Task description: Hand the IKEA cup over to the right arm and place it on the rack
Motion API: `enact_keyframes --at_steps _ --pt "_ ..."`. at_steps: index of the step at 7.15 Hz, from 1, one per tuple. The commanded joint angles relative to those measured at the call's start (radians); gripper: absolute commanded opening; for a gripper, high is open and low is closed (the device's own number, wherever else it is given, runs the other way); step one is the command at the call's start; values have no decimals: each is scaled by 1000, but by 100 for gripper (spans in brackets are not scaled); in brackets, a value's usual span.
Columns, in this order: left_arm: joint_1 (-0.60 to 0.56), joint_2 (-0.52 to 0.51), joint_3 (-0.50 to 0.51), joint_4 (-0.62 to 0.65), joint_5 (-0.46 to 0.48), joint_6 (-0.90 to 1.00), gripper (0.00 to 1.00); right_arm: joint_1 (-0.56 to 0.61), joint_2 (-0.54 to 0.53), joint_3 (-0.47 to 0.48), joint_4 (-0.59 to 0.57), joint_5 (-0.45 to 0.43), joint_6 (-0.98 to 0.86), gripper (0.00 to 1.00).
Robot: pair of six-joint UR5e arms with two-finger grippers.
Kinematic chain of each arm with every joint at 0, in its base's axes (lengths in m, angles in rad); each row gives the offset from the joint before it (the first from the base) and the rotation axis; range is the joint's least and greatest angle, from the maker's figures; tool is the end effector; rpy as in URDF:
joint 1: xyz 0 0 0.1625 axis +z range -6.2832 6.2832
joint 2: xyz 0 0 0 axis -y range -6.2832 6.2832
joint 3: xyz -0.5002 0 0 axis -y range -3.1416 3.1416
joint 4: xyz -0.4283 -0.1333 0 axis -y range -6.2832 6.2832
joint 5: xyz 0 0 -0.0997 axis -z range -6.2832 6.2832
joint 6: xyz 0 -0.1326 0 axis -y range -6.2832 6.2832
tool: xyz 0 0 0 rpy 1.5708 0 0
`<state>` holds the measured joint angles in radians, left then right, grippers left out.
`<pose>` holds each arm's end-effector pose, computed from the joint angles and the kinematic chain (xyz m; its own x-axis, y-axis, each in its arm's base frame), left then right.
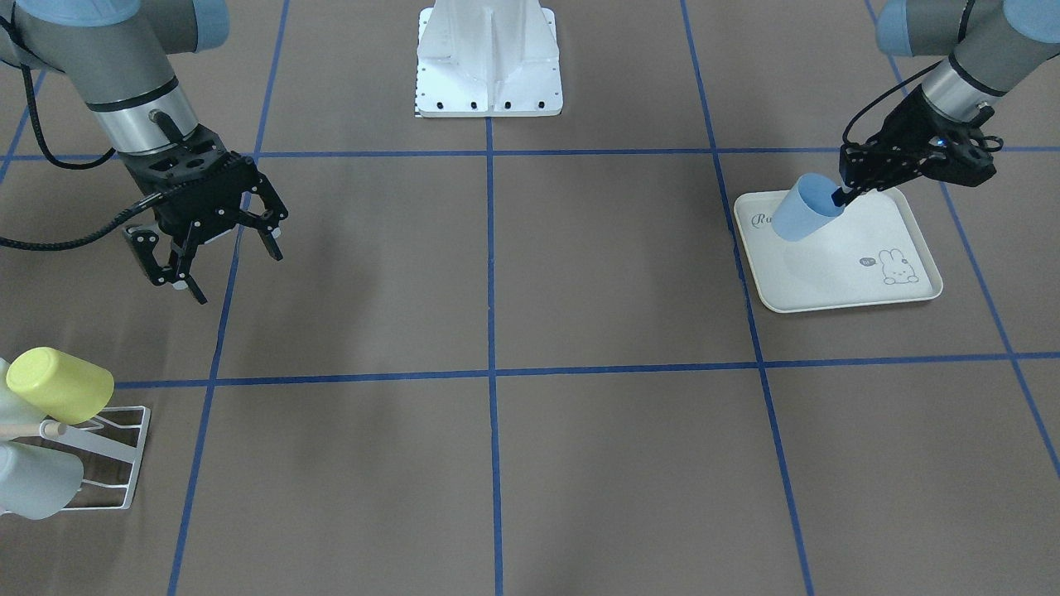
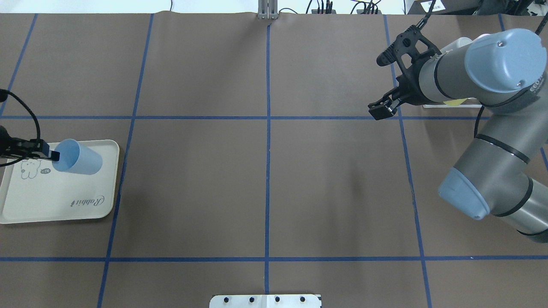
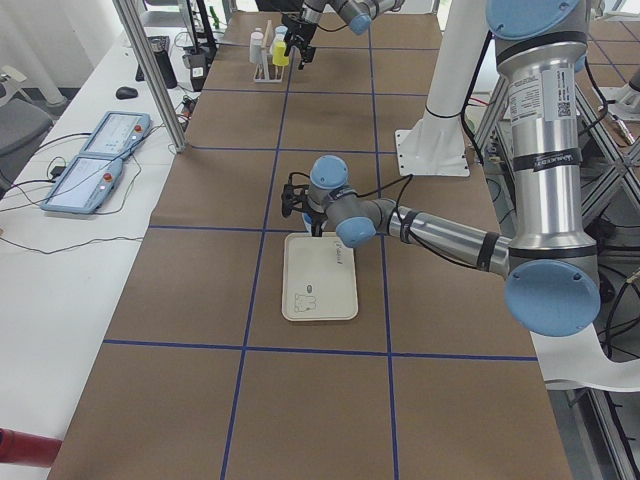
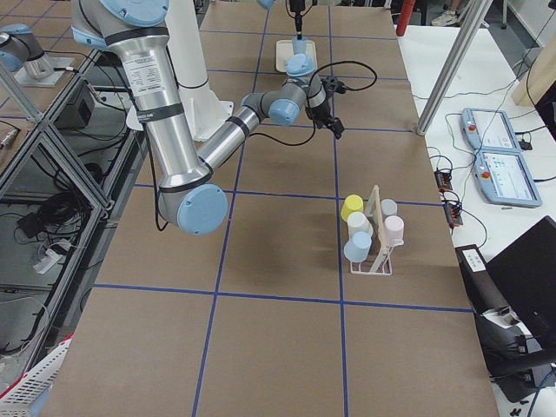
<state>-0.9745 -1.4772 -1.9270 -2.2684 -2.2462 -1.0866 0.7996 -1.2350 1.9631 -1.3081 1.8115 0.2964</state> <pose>0.2440 -0.4493 0.5270 0.4517 -0.0185 -0.8920 0.1671 0.9839 0.0641 -0.3780 -0.5347 0.3369 0.6447 -0.6694 0.3693 0.2025 0.6153 0.7618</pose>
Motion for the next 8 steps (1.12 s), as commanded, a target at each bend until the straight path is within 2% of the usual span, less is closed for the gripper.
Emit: enact_keyframes --at_steps 1,2,3,5,6,8 --pt "-10 -191 3 13 -16 -296 0 -11 12 -109 283 -1 24 99" --pt "-9 -281 6 13 -33 -432 0 -29 26 -187 460 -3 82 99" --pt "-7 -363 6 13 -35 -551 0 -33 87 -216 519 -1 96 99" --pt "-7 -457 6 9 -36 -698 0 -48 138 -219 524 -3 81 99" --pt "-4 -498 8 9 -35 -764 0 -77 164 -219 564 -35 11 99" --pt "41 -576 8 6 -35 -854 0 -184 172 -219 718 -209 -37 99"
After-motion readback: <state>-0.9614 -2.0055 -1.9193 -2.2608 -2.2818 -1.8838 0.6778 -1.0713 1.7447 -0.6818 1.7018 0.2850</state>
